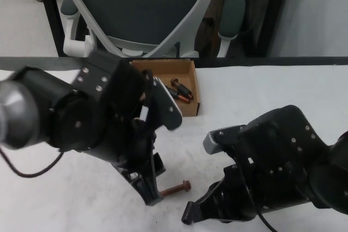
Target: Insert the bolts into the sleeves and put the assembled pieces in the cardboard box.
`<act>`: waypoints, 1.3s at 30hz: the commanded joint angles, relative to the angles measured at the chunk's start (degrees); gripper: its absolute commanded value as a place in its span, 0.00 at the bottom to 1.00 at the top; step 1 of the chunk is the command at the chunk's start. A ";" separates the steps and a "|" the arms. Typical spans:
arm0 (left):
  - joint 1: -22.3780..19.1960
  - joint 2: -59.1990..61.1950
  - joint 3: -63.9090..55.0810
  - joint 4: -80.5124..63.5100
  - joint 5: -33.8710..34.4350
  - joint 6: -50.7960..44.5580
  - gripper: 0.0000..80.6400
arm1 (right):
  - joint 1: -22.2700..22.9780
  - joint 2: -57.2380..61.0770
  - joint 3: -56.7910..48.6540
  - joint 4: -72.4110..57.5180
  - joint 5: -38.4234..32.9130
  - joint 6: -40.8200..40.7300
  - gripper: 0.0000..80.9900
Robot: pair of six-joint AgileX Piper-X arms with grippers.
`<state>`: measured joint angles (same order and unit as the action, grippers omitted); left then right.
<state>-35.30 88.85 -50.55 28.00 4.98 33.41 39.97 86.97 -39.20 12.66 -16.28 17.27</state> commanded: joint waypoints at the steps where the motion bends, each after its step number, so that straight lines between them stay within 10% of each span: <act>1: -0.17 0.41 -0.72 0.26 -1.06 0.97 0.53 | 1.26 -0.71 -0.61 1.80 3.29 0.81 0.01; 39: -4.68 12.29 -5.88 -1.19 1.05 3.85 0.53 | 1.25 -12.52 5.51 14.71 19.03 -2.46 0.01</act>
<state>-39.70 101.04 -55.61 27.04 7.39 36.28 41.11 79.01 -36.00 27.51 1.66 15.49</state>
